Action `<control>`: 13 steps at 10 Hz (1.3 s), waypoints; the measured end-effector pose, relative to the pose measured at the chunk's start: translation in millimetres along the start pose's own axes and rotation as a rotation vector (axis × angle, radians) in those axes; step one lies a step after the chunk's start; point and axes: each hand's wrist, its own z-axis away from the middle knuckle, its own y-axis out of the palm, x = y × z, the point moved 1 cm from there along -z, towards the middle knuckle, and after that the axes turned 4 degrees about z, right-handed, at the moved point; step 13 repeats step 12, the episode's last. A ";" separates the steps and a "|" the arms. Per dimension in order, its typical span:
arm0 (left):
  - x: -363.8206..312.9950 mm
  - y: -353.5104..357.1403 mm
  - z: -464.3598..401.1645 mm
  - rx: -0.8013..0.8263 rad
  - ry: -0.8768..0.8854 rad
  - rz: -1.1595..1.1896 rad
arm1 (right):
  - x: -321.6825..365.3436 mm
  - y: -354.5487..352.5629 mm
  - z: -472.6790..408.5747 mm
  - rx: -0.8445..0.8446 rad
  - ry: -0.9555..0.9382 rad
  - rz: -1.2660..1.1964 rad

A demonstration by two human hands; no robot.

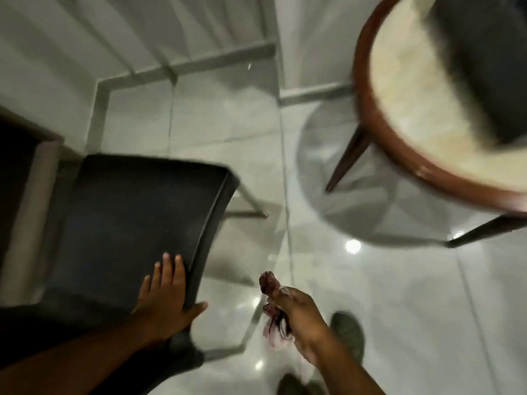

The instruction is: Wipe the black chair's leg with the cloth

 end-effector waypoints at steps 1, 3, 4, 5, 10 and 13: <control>-51.1 -57.1 9.5 0.073 0.108 0.075 | 104.4 -46.9 71.6 -0.106 -0.168 0.081; -180.3 -195.5 20.8 -0.115 0.318 0.367 | 294.6 -106.0 206.9 -0.347 -0.632 0.307; -244.6 -243.6 4.6 -0.192 0.393 0.374 | 365.7 -146.9 214.8 -0.443 -0.846 0.592; -308.0 -277.4 -22.2 -0.231 0.415 0.362 | 419.3 -207.6 172.5 -0.577 -0.876 1.038; -456.8 -247.8 -165.4 -0.078 0.366 0.126 | 449.0 -303.6 19.8 -0.306 -0.609 1.857; -449.3 -266.0 -152.9 -0.110 0.384 0.205 | 471.6 -295.7 59.0 -0.294 -0.620 1.582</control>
